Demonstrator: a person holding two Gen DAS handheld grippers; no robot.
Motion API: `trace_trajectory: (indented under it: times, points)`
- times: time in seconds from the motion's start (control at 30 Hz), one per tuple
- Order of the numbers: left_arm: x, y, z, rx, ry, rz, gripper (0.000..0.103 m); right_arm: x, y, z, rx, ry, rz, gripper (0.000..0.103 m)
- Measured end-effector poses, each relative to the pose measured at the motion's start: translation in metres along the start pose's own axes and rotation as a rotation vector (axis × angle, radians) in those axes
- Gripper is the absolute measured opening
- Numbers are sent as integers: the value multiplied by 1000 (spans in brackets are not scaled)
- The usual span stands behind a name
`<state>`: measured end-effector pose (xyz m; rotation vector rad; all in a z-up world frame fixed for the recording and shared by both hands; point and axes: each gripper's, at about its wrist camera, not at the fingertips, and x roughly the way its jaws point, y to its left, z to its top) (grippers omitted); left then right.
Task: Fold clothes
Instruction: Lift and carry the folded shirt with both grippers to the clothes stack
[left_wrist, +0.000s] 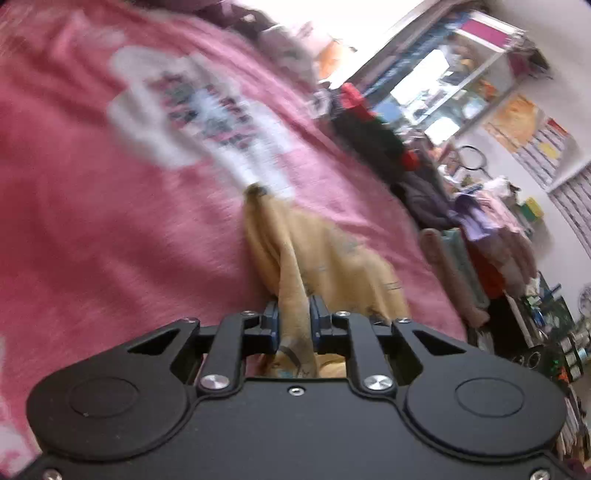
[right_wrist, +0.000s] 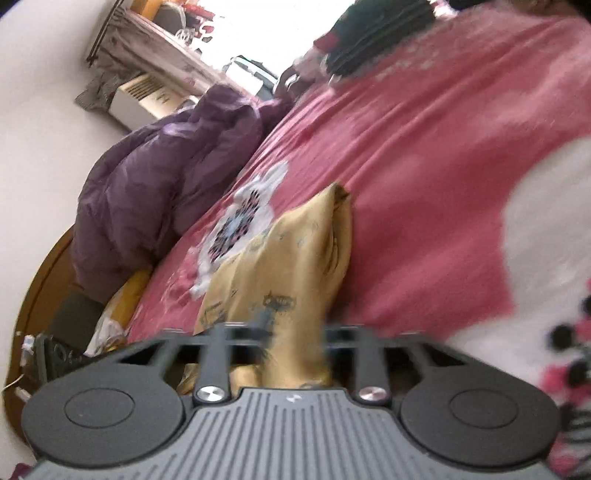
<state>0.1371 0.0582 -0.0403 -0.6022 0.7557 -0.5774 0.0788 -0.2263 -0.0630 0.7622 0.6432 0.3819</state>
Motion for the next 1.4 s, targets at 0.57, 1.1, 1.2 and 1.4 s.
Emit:
trace_trajectory:
  times: [0.57,1.1,1.2,1.4]
  points:
    - [77,-192,56,122,-56,-461,12,-195,-14,119,70,-506,208,15]
    - [221,-359,141,165,-111,-663,10,-317,-83,314,-32,-739,117,15]
    - [267,-358,131,221,-28,-494,10,-318,-116,341,20,-771,-7,24]
    - [287,-311,94,56,56,-465,27,-288,-187,332,100,-687,-184,45]
